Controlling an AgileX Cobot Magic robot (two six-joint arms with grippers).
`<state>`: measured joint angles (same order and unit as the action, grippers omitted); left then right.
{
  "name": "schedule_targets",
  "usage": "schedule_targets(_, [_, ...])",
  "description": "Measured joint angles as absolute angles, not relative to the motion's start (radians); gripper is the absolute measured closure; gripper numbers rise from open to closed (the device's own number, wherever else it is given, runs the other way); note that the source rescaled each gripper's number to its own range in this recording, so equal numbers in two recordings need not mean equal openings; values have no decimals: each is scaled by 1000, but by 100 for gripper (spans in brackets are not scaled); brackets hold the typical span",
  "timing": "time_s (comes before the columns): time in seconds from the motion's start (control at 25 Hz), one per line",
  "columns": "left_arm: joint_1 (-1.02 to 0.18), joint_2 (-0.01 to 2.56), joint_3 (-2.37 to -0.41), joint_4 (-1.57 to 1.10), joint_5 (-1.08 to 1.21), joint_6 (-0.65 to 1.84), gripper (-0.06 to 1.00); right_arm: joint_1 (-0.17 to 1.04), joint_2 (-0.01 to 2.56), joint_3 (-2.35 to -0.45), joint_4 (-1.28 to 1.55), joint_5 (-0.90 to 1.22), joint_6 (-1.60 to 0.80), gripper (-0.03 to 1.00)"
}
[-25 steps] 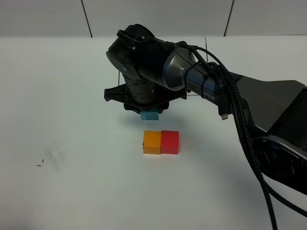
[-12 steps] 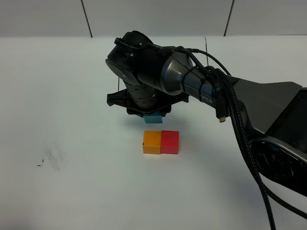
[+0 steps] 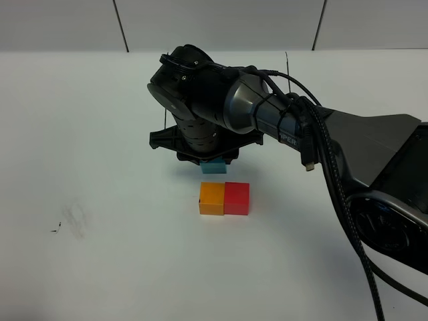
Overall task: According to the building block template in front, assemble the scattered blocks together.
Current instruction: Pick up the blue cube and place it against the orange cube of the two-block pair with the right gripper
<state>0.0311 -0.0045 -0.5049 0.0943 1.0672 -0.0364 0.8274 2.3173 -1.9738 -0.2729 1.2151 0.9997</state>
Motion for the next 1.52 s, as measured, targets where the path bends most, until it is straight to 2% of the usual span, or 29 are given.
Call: schedule_targets(1.52, [31,-4,-505,94,1067,-36,72,828,2375,-1974,-223,1214,1009,96])
